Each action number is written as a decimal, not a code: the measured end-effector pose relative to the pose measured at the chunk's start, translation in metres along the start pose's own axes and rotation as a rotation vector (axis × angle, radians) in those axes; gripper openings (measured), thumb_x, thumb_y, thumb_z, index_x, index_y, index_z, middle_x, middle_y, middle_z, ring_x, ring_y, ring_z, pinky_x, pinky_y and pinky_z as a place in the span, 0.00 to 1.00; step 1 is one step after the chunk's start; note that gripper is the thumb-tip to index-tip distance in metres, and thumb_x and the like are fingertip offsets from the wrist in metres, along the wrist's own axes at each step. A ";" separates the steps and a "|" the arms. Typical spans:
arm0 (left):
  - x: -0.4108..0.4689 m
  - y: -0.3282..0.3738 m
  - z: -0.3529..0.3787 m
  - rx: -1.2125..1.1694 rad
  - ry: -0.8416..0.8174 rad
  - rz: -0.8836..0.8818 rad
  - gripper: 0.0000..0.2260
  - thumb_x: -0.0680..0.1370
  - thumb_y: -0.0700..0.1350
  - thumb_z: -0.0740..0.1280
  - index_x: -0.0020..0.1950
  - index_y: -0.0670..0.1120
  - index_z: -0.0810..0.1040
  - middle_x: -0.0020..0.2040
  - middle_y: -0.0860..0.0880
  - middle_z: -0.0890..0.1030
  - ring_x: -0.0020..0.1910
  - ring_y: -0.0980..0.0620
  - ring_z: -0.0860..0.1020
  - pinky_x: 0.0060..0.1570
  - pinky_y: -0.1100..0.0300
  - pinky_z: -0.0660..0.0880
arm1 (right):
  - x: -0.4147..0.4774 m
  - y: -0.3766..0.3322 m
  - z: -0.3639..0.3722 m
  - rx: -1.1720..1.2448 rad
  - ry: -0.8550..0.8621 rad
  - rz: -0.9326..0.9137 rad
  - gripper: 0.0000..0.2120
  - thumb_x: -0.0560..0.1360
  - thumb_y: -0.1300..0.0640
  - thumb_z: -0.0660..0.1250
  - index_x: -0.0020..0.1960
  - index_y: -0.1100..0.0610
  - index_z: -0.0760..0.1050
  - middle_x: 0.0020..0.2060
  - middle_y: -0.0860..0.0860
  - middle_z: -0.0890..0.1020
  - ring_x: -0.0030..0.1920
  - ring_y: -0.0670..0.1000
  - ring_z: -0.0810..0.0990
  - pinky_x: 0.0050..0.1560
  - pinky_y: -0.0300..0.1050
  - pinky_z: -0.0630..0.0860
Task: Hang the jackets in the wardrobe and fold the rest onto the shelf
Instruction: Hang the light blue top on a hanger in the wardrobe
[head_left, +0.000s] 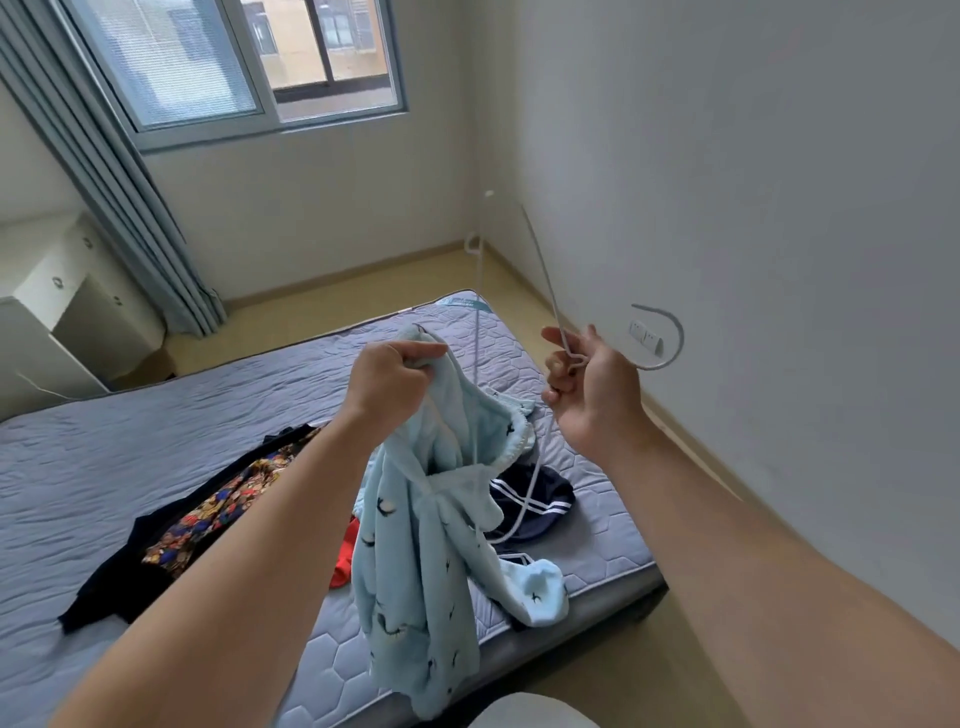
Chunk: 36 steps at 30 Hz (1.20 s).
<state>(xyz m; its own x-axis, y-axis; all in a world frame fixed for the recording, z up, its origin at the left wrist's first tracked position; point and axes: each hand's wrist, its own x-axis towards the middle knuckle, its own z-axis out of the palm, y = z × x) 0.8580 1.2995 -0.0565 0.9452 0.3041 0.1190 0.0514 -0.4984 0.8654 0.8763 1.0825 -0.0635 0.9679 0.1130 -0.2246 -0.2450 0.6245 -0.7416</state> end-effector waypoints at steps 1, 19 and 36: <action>-0.002 0.000 -0.002 -0.027 -0.012 -0.013 0.14 0.76 0.35 0.70 0.52 0.52 0.87 0.23 0.67 0.75 0.20 0.65 0.70 0.25 0.77 0.63 | -0.001 0.000 0.004 0.053 -0.018 0.022 0.24 0.85 0.44 0.53 0.48 0.60 0.80 0.26 0.49 0.63 0.27 0.48 0.57 0.31 0.43 0.57; -0.016 -0.030 -0.054 -0.435 0.071 -0.387 0.21 0.64 0.31 0.67 0.47 0.51 0.89 0.47 0.45 0.87 0.45 0.45 0.84 0.53 0.47 0.83 | 0.002 0.006 0.037 0.376 -0.089 0.110 0.27 0.80 0.50 0.63 0.23 0.55 0.66 0.20 0.49 0.57 0.23 0.49 0.54 0.28 0.42 0.55; -0.021 0.029 -0.096 -0.982 0.033 -0.079 0.19 0.75 0.28 0.62 0.60 0.41 0.83 0.59 0.40 0.83 0.52 0.45 0.83 0.53 0.53 0.81 | 0.015 0.082 0.043 -0.105 -0.089 0.071 0.08 0.70 0.58 0.69 0.32 0.55 0.75 0.22 0.49 0.68 0.23 0.48 0.63 0.28 0.43 0.62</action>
<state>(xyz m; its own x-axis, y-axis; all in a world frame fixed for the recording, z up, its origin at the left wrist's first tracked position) 0.8086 1.3559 0.0129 0.9404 0.3371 0.0442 -0.1908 0.4157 0.8893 0.8734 1.1686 -0.1005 0.9479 0.2254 -0.2250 -0.3130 0.5291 -0.7887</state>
